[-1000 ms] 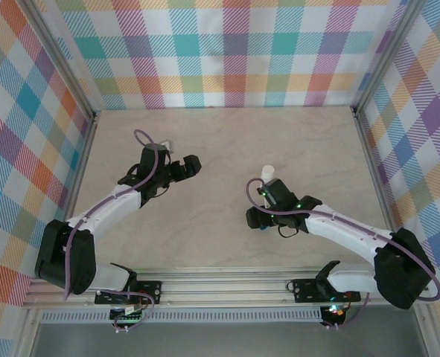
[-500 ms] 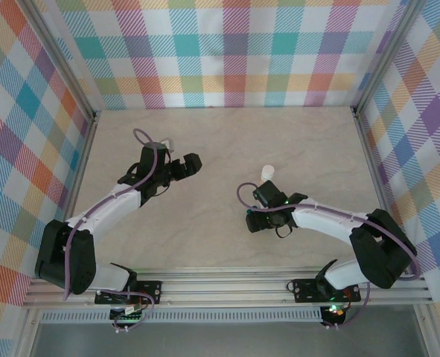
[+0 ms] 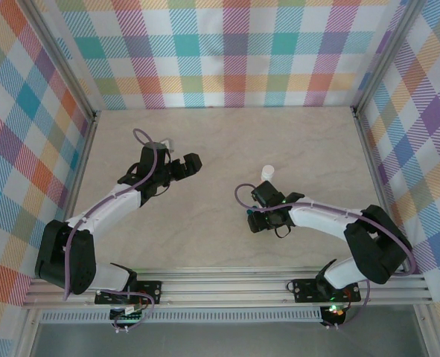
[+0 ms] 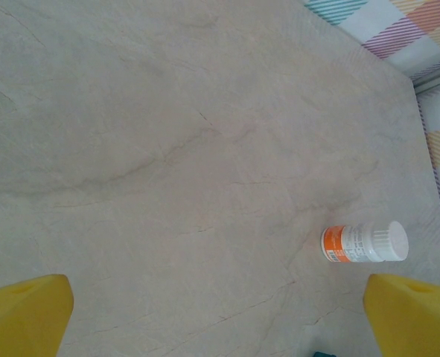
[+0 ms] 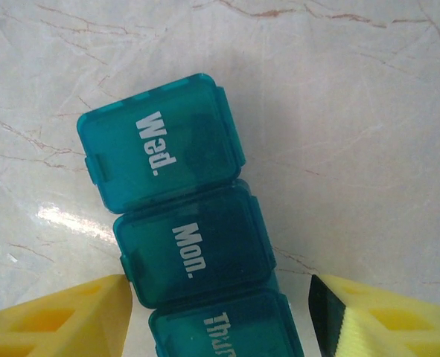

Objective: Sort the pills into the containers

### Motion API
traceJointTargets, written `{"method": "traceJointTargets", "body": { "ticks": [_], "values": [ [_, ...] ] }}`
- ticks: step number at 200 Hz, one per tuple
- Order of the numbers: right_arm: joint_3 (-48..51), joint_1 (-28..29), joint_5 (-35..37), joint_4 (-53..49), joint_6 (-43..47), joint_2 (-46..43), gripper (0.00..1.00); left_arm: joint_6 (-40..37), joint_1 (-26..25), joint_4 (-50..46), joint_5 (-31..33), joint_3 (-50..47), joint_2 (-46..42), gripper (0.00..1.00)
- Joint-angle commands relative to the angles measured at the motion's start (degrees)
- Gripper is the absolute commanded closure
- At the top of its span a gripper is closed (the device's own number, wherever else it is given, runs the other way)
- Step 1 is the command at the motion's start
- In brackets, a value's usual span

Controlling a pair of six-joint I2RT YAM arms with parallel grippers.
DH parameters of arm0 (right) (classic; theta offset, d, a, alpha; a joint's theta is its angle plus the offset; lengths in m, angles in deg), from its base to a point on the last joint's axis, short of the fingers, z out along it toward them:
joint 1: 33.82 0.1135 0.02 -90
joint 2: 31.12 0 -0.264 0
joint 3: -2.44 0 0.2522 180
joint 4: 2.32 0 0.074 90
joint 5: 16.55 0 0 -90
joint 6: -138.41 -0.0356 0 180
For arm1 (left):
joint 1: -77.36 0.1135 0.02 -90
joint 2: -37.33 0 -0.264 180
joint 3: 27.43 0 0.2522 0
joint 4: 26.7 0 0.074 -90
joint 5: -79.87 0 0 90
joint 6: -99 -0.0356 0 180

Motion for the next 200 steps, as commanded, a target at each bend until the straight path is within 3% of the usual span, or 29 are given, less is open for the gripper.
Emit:
{"method": "traceJointTargets", "body": {
  "ticks": [1,31,85,151,200],
  "values": [
    [-0.8,0.5,-0.7,0.7,-0.1,1.2,0.38,1.0,-0.5,-0.1,-1.2,1.6,-0.3,0.00],
    [-1.1,1.0,-1.1,1.0,-0.1,2.3,0.43,2.3,-0.5,0.6,-2.0,1.3,-0.5,0.00],
    [-1.0,1.0,-3.3,1.2,-1.4,-0.3,0.62,7.0,-0.5,2.0,-5.5,-0.1,-2.1,0.00],
    [-2.9,1.0,-9.2,7.9,-7.5,-11.8,0.62,22.7,-0.5,15.4,-15.9,-2.9,0.3,0.00],
    [-4.6,0.8,-10.8,15.7,-10.4,-11.9,0.62,29.7,-1.7,20.9,-18.9,-2.5,0.5,0.00]
  ]
}}
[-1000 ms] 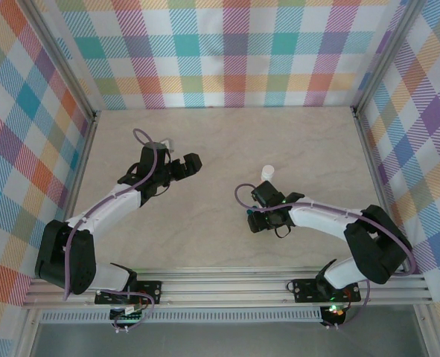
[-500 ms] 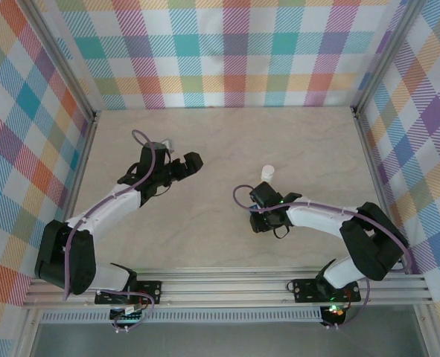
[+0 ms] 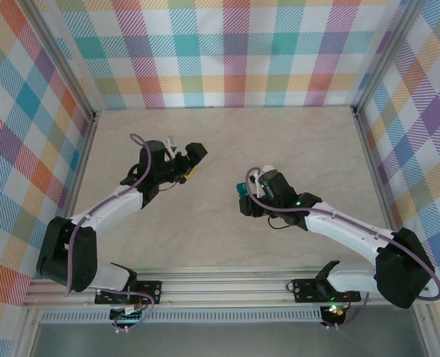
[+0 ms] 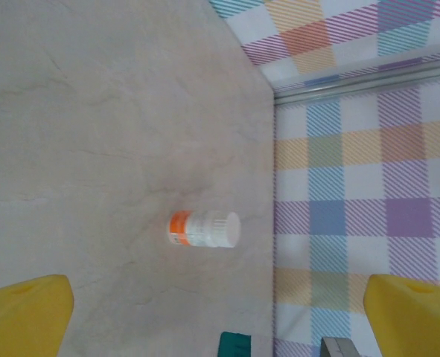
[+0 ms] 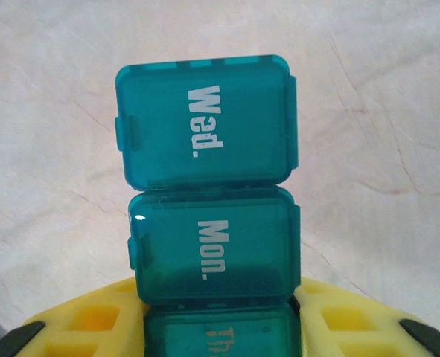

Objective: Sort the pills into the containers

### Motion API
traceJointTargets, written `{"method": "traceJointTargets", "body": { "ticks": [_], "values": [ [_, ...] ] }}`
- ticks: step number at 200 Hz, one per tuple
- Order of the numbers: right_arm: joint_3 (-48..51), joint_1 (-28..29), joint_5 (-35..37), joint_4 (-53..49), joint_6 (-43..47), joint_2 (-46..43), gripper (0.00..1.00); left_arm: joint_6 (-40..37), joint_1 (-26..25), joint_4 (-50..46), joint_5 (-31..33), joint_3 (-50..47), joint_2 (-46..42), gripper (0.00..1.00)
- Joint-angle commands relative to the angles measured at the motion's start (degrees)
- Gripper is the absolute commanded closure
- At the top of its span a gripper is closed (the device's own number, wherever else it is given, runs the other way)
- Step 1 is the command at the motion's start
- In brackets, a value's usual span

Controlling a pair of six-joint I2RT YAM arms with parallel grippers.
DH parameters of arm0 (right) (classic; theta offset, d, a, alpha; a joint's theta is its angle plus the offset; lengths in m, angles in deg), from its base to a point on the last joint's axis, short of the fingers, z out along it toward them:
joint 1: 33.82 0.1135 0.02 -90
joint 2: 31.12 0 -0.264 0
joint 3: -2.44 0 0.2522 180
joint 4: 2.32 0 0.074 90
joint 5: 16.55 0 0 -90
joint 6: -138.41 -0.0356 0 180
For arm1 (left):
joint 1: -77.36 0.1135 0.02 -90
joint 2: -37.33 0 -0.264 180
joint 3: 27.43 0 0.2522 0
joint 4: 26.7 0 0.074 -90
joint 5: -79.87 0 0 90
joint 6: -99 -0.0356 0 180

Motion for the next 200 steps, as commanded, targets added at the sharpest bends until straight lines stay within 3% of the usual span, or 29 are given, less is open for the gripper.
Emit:
{"method": "traceJointTargets", "body": {
  "ticks": [1,90,200],
  "values": [
    [-2.7,0.2,-1.8,5.4,-2.7,0.6,0.62,4.9,-1.3,5.2,-3.2,-0.4,-0.7,0.00],
    [-6.7,-0.2,-3.1,9.2,-7.1,7.5,0.62,6.8,-6.8,6.9,-3.3,0.2,-1.0,0.00],
    [-6.3,-0.2,-3.4,10.4,-7.9,8.5,0.62,8.1,-10.2,9.3,-3.1,2.0,2.0,0.00]
  ]
}}
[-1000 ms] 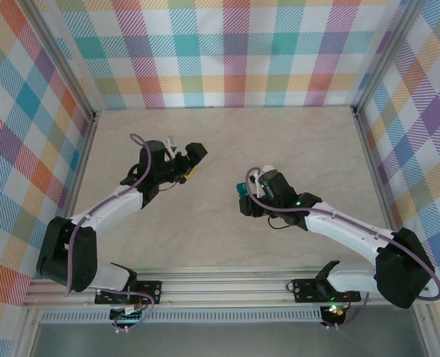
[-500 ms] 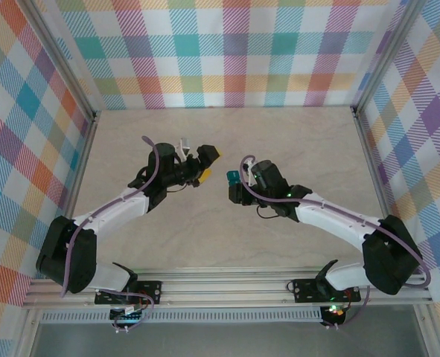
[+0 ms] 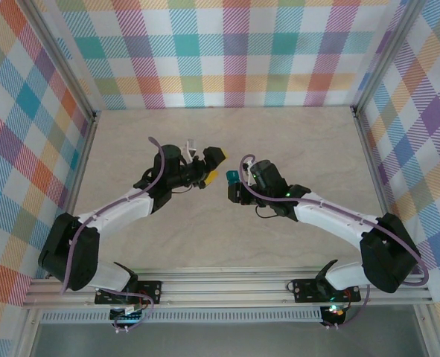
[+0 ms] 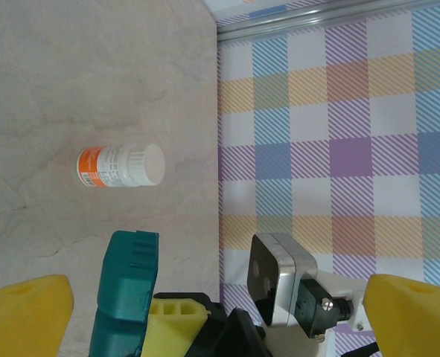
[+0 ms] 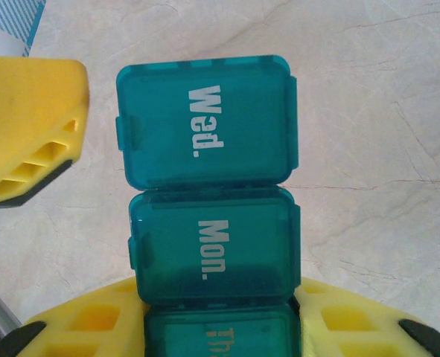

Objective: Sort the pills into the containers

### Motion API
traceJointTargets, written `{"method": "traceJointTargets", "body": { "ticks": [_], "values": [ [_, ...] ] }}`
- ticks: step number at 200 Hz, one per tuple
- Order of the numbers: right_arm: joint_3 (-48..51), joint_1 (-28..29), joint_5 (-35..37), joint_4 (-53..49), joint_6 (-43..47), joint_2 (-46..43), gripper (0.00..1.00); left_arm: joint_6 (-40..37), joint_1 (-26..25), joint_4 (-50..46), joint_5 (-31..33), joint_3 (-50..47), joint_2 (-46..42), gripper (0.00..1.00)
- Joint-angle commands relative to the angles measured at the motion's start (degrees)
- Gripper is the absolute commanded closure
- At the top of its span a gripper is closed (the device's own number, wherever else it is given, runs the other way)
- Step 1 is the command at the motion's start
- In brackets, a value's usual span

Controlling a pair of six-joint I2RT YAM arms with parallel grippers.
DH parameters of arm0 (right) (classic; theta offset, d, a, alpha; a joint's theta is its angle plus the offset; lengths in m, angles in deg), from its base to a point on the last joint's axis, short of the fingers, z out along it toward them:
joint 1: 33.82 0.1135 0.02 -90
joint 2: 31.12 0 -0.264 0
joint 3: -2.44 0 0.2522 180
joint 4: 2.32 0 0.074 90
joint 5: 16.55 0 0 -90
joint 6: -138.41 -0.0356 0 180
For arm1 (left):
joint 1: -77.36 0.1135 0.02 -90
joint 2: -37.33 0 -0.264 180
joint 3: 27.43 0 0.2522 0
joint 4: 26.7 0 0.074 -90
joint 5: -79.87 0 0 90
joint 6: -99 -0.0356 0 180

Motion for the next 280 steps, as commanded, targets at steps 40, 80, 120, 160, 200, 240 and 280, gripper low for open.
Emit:
{"method": "traceJointTargets", "body": {
  "ticks": [40,80,120,160,200,240,280],
  "values": [
    [-1.4,-0.2,-1.3,2.5,-0.7,1.3,0.63,1.1,-2.3,2.6,-0.7,2.4,1.2,0.00],
    [-1.1,-0.2,-1.5,2.7,-0.9,1.4,0.63,1.2,-2.8,2.9,-0.6,3.0,1.9,0.00],
    [-0.8,-0.3,-1.8,3.0,-1.1,1.2,0.63,1.2,-3.2,2.9,-0.4,3.3,2.4,0.00],
    [-0.5,-0.2,-2.2,3.2,-1.2,1.1,0.63,1.2,-3.5,3.3,-0.2,3.5,3.0,0.00],
    [-0.4,-0.2,-3.0,3.6,-1.2,1.5,0.63,1.2,-3.7,3.3,-0.2,4.2,3.6,0.00],
    [0.0,-0.2,-3.5,4.0,-1.4,1.9,0.63,1.2,-3.8,3.2,-0.3,5.0,4.2,0.00],
    [0.3,-0.2,-3.5,4.1,-1.4,2.0,0.64,1.4,-4.4,3.1,-0.3,5.4,4.3,0.00]
  ]
}}
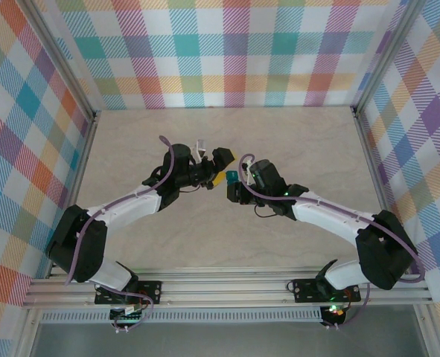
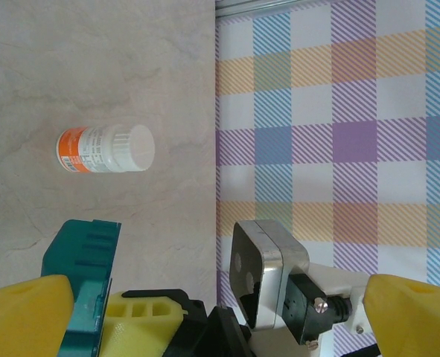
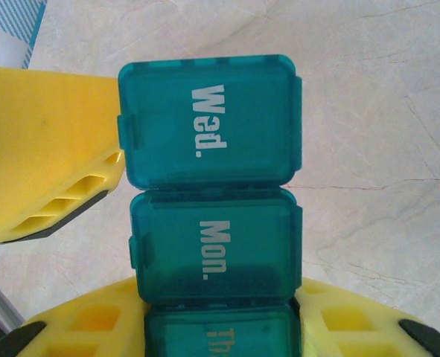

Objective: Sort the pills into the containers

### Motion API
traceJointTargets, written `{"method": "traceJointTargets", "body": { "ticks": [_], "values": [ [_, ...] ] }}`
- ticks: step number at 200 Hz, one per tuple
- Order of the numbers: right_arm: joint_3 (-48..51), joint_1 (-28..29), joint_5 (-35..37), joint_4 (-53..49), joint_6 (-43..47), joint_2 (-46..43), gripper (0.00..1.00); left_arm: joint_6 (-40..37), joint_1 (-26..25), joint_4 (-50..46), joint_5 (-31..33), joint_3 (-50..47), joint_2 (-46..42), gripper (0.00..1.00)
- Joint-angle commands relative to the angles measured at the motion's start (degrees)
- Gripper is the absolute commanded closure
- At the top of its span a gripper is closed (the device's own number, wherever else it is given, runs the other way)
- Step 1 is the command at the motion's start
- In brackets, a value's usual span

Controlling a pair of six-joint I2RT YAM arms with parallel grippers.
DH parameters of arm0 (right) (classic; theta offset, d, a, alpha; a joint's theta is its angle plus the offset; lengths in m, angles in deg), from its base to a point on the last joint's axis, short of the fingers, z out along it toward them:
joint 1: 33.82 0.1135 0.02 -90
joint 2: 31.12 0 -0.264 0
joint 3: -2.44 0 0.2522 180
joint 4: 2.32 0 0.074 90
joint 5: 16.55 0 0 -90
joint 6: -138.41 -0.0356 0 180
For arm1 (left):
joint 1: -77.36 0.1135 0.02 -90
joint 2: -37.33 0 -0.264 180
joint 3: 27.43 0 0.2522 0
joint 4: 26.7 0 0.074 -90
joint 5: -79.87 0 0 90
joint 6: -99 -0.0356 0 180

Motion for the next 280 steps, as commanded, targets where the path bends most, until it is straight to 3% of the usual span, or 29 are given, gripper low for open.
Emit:
{"method": "traceJointTargets", "body": {
  "ticks": [1,130,153,222,280],
  "values": [
    [0.3,0.2,-2.0,2.6,-0.1,0.4,0.63,0.4,-1.4,2.6,-0.3,2.5,0.5,0.00],
    [1.9,0.2,-1.0,2.6,-0.1,-0.1,0.64,1.8,-5.5,3.0,0.5,5.3,0.7,0.00],
    [2.9,0.1,-0.7,2.5,0.0,-0.6,0.64,-0.2,-5.4,-0.5,3.2,5.9,-0.5,0.00],
    [4.0,0.1,2.2,-7.9,8.1,-2.3,0.61,-11.1,1.8,-12.8,6.9,6.9,-2.6,0.00],
    [-2.9,0.8,3.5,-16.3,19.4,7.1,0.60,-19.0,6.5,-20.2,10.1,5.1,-3.7,0.00]
  ]
}}
